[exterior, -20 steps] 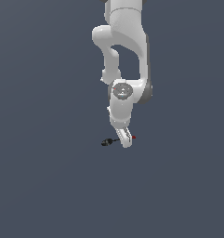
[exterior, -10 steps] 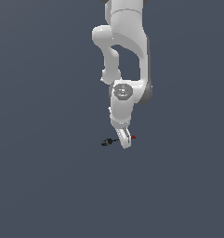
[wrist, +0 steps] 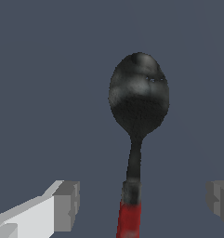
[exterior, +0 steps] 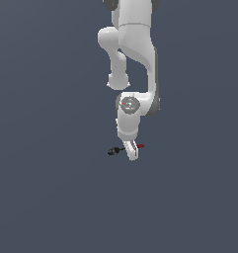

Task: Pick up the object and move it to a goal position.

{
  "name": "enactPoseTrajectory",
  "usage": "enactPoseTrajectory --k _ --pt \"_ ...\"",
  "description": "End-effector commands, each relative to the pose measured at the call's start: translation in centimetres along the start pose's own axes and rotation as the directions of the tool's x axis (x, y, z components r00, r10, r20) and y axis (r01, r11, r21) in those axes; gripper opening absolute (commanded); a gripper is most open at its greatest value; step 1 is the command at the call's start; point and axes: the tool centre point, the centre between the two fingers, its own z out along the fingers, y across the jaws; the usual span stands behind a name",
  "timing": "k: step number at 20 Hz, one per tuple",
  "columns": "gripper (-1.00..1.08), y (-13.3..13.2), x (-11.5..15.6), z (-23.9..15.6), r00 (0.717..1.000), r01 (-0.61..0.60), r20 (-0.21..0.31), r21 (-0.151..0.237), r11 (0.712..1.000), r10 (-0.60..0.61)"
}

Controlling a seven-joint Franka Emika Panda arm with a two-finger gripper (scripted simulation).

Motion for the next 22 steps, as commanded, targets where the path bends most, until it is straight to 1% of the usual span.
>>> enactPoseTrajectory --k 1,6,7,18,22 --pt "1.0 0.01 0.01 1.01 1.0 -0.001 0.0 0.0 1.0 0.001" --pt "1.0 -0.08 0.01 1.7 1.0 -0.001 0.0 0.0 1.0 0.001" --pt "-1.0 -0.08 0.01 1.7 1.0 -0.001 0.0 0.0 1.0 0.001" --pt "-1.0 -0.25 0.03 1.49 1.0 -0.001 -0.001 0.005 1.0 0.001" --pt "-1.0 -0.47 0.91 1.02 1.0 -0.001 -0.001 0.005 1.0 0.001"
